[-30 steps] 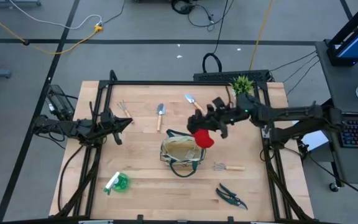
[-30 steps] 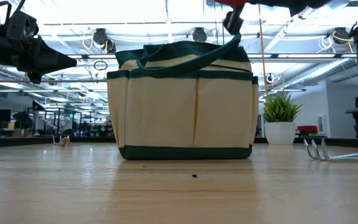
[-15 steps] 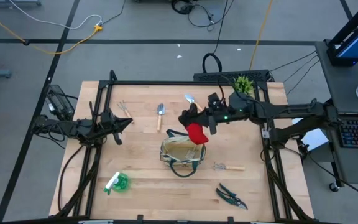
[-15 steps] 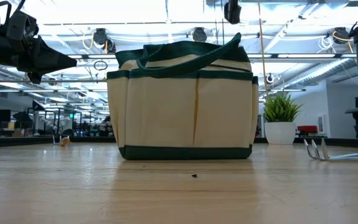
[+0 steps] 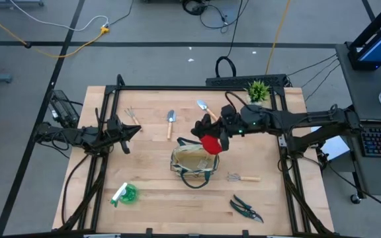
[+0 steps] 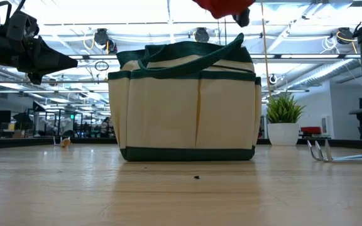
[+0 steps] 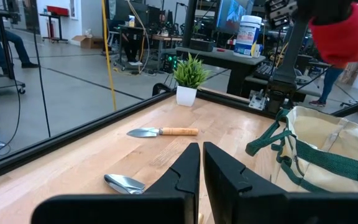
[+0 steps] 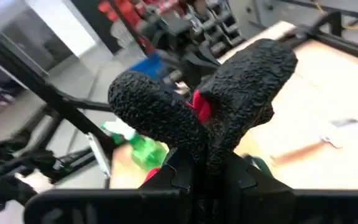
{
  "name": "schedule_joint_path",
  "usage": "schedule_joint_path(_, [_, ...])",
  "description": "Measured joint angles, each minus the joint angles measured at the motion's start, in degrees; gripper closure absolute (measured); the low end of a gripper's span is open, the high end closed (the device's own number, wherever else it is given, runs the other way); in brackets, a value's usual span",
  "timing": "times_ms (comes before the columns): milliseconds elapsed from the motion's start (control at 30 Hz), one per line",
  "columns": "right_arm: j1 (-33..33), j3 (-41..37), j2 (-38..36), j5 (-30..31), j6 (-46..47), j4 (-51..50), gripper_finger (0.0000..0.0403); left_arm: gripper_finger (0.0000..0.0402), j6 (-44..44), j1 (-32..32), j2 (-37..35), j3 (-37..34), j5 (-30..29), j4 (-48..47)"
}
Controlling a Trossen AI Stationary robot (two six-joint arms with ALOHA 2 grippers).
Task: Pick & Place Garden tools in Gardening bag
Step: Put the red gloves into the white gardening bag
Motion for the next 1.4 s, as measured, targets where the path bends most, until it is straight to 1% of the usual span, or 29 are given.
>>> schedule_joint_path(100, [0.7, 0.0, 0.0, 1.8, -2.4, -1.6, 0.0382, 0.0378, -0.4, 0.0, 0.0, 0.0, 0.0, 0.0])
schedule_joint_path(200, [1.7, 0.0, 0.0, 5.8, -5.0, -4.5, 0.0382, 0.0378, -0.5, 0.0, 0.0, 0.0, 0.0, 0.0])
schedule_joint_path(333, [2.6, 0.0, 0.0, 10.3, -6.1, -7.5, 0.0382, 0.0378, -0.5, 0.0, 0.0, 0.0, 0.0, 0.0])
schedule_joint_path(500, [2.8, 0.8, 0.0, 10.0, -6.3, -7.1, 0.0382, 0.0378, -0.5, 0.0, 0.0, 0.0, 0.0, 0.0])
schedule_joint_path(633, [3.1, 3.7, 1.5, 9.7, -9.3, -6.7, 0.0382, 0.0378, -0.5, 0.0, 0.0, 0.0, 0.0, 0.0])
schedule_joint_path(767, [3.0, 6.7, 5.3, 4.4, -11.6, -6.4, 0.0382, 0.0378, -0.5, 0.0, 0.0, 0.0, 0.0, 0.0])
schedule_joint_path(833, [2.5, 7.0, 7.5, 0.5, -11.8, -5.3, 0.0382, 0.0378, -0.5, 0.0, 0.0, 0.0, 0.0, 0.0])
schedule_joint_path(900, [1.9, 7.1, 9.2, -3.6, -11.6, -2.4, 0.0382, 0.0378, -0.5, 0.0, 0.0, 0.0, 0.0, 0.0])
schedule_joint_path(1067, [1.3, 7.3, 12.3, -9.4, -11.8, 5.0, 0.0382, 0.0378, -0.4, 0.0, 0.0, 0.0, 0.0, 0.0])
schedule_joint_path(1133, [1.4, 7.3, 13.3, -9.9, -12.0, 6.6, 0.0382, 0.0378, -0.1, 0.0, 0.0, 0.0, 0.0, 0.0])
schedule_joint_path(1267, [1.5, 7.2, 14.1, -9.7, -14.0, 6.3, 0.0382, 0.0378, 0.2, 0.0, 0.0, 0.0, 0.0, 0.0])
schedule_joint_path(1400, [1.5, 6.1, 14.7, -9.6, -19.1, 6.7, 0.0382, 0.0378, 1.2, 0.0, 0.0, 0.0, 0.0, 0.0])
